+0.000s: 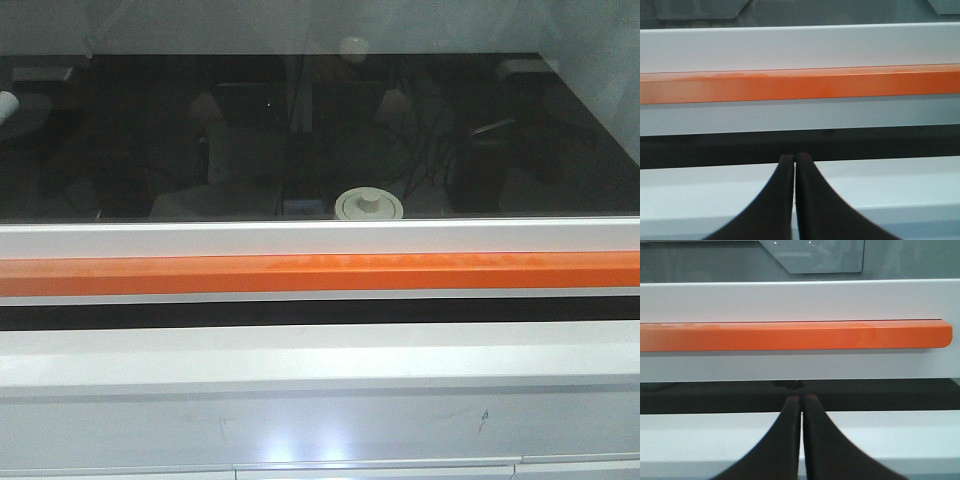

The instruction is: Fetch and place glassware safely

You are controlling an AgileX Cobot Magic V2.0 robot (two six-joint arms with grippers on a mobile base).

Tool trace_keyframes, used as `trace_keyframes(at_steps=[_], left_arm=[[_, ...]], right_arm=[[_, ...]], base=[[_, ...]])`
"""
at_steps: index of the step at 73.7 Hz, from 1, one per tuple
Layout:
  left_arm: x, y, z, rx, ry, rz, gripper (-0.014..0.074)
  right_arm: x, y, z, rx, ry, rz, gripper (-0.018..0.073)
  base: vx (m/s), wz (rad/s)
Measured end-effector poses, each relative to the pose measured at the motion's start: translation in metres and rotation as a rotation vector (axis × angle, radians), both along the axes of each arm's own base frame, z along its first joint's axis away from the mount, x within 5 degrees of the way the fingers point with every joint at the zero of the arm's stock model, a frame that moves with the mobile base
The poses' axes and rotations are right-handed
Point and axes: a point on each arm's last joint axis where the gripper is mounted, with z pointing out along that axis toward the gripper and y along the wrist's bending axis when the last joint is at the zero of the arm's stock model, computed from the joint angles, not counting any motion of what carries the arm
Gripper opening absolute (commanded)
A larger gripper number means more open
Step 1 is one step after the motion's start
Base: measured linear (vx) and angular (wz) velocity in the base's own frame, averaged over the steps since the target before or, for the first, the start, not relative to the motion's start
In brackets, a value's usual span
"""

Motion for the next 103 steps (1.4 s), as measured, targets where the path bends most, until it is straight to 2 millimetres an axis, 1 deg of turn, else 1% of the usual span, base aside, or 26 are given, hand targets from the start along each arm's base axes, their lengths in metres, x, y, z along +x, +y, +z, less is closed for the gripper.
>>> trace_keyframes(at_steps=[89, 96, 103], left_arm=[[0.0, 0.0, 0.0, 0.0, 0.0, 0.0, -0.0007], [0.0, 0.0, 0.002, 0.008, -0.02, -0.002, -0.0007], [0.0, -0.001, 0.009, 0.011, -0.1, -0.011, -0.0007]], right_arm=[[0.0, 0.0, 0.0, -0.001, -0.001, 0.0, -0.0008], [0.0, 0.0, 0.003, -0.001, -0.038, 0.001, -0.0008], [-0.001, 0.0, 0.013, 0.009, -0.139, 0.006, -0.0008]], base=[[0.0, 0.0], [0.0, 0.0], [0.0, 0.0]])
